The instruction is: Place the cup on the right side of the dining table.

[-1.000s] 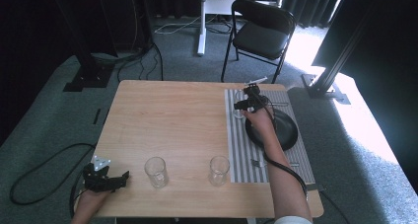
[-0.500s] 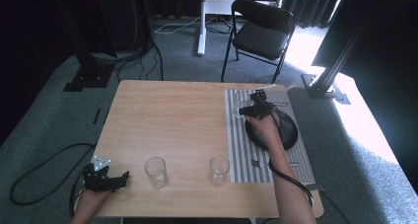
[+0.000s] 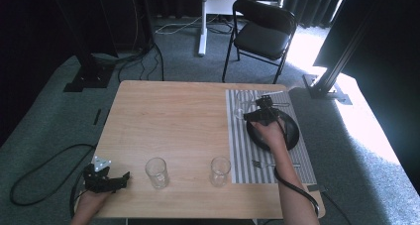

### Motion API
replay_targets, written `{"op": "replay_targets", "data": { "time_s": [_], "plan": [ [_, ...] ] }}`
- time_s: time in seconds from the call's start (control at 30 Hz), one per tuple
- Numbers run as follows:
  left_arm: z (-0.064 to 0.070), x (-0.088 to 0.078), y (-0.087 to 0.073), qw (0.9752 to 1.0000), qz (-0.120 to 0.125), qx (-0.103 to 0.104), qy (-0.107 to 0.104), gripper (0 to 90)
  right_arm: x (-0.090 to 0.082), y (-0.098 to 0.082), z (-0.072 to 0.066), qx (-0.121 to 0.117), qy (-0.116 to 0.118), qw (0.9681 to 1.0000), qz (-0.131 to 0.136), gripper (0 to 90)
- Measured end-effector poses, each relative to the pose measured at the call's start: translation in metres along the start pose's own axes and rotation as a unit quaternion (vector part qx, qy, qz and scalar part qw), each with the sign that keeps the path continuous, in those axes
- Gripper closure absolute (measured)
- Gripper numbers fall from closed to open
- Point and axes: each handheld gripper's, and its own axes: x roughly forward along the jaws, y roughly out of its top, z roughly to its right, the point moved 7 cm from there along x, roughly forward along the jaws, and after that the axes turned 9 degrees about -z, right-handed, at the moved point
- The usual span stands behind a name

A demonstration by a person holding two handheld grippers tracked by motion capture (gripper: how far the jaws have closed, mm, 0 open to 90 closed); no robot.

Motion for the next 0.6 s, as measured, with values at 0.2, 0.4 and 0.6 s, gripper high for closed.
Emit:
{"op": "replay_targets", "data": {
  "time_s": [0.2, 0.4, 0.6],
  "plan": [
    [0.000, 0.000, 0.000, 1.0000, 0.000, 0.000, 0.000, 0.4, -0.002, -0.012, 0.001, 0.011, 0.008, 0.9999, 0.006, 11.9],
    [0.000, 0.000, 0.000, 1.0000, 0.000, 0.000, 0.000, 0.4, -0.003, -0.025, 0.003, 0.012, 0.003, 0.9999, 0.012, 11.9],
    [0.000, 0.000, 0.000, 1.0000, 0.000, 0.000, 0.000, 0.4, -0.007, -0.035, 0.005, 0.016, -0.004, 0.9997, 0.021, 11.9]
  ]
}}
